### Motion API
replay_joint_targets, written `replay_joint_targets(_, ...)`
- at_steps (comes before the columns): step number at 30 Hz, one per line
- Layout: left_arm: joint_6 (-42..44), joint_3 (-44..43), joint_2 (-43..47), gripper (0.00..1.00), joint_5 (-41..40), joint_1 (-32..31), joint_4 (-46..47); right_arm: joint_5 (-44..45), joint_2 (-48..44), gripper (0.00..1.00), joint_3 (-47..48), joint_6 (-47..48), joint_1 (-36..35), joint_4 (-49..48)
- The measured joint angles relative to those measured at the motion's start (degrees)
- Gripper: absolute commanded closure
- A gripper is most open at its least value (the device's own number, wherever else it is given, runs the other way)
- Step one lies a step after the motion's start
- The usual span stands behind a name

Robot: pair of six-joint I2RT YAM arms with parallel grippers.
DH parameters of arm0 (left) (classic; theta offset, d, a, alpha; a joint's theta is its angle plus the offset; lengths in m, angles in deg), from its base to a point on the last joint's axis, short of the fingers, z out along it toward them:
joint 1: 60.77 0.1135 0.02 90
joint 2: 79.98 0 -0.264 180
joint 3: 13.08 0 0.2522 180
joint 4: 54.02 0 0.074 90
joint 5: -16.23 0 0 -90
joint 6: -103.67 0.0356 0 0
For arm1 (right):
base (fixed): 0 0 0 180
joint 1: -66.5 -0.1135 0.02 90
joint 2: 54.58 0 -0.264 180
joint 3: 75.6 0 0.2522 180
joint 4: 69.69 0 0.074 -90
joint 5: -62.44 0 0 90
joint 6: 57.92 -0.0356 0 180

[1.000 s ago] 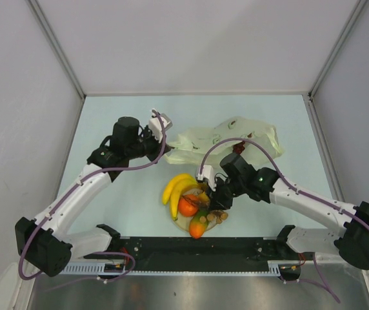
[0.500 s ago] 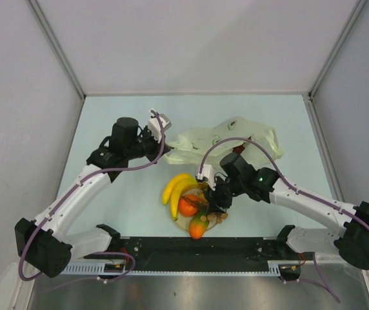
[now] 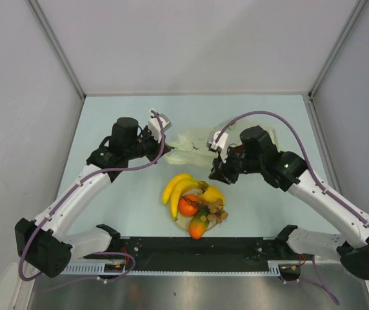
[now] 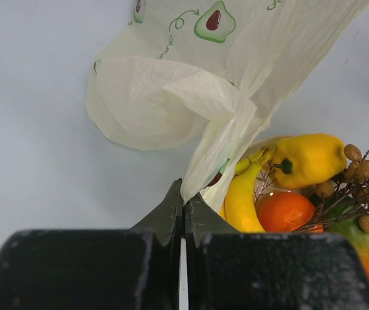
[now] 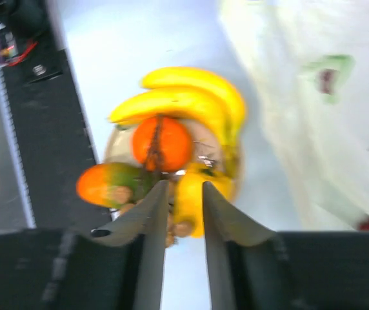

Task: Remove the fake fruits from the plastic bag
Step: Place the fake fruit on the plate, then take out the fake fruit from the plastic bag.

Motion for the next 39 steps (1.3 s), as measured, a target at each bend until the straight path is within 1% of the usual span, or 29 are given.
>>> replay_joint_targets(1,0.2,0.0,0.0,1.00,0.0,0.0,0.0,0.3,-0.4,0.80,0.2,0.3,1.9,-0.1)
replay_joint_targets(3,0.5,-0.1,0.0,1.00,0.0,0.0,-0.3,1.0,0.2,0.85,0.3,1.3,5.5,-0.1)
replay_joint_targets(7,0.9,-0.7,0.0,1.00,0.2,0.1,-1.2,3.3,5.4,0.92,0.3,4.0,10.6,0.0)
replay_joint_targets(11,1.0,-1.9,0.0,1.00,0.5,0.1,-1.5,7.4,11.7,0.93,0.3,7.3,13.0,-0.3)
replay_joint_targets(14,1.0,-2.6,0.0,1.00,0.7,0.2,-1.5,11.0,15.2,0.93,0.3,7.7,15.3,-3.3)
replay_joint_targets(16,1.0,-2.8,0.0,1.00,1.5,0.2,-1.6,13.7,17.2,0.87,0.3,7.7,17.5,-6.9)
replay_joint_targets(17,1.0,-2.8,0.0,1.00,1.8,0.3,-1.9,14.8,17.9,0.83,0.3,7.6,18.4,-8.5)
replay_joint_targets(18,1.0,-2.8,0.1,1.00,2.2,0.3,-2.3,16.3,18.9,0.74,0.3,7.6,19.2,-10.8)
replay_joint_targets(21,1.0,-2.7,1.0,1.00,4.0,0.6,-3.6,20.3,22.8,0.67,0.3,8.6,21.2,-17.9)
replay_joint_targets(23,1.0,-2.4,2.3,1.00,5.2,0.9,-4.1,22.1,25.7,0.65,0.3,9.5,21.3,-21.2)
replay_joint_targets(26,1.0,-1.8,4.1,1.00,6.4,1.4,-4.7,23.4,29.4,0.49,0.3,10.9,21.3,-24.0)
replay_joint_targets(27,1.0,-1.6,4.3,1.00,6.5,1.5,-4.7,23.9,30.5,0.37,0.3,11.4,21.3,-24.8)
replay_joint_targets(29,1.0,-1.5,4.4,1.00,6.6,1.8,-4.7,24.7,32.1,0.26,0.3,11.6,21.3,-26.2)
replay_joint_targets(32,0.9,-1.1,4.1,1.00,6.7,2.3,-4.7,26.6,34.3,0.20,0.5,12.4,21.4,-29.0)
replay_joint_targets(39,0.9,-1.1,2.2,1.00,7.5,3.0,-3.8,28.8,41.6,0.15,4.6,12.7,23.3,-33.8)
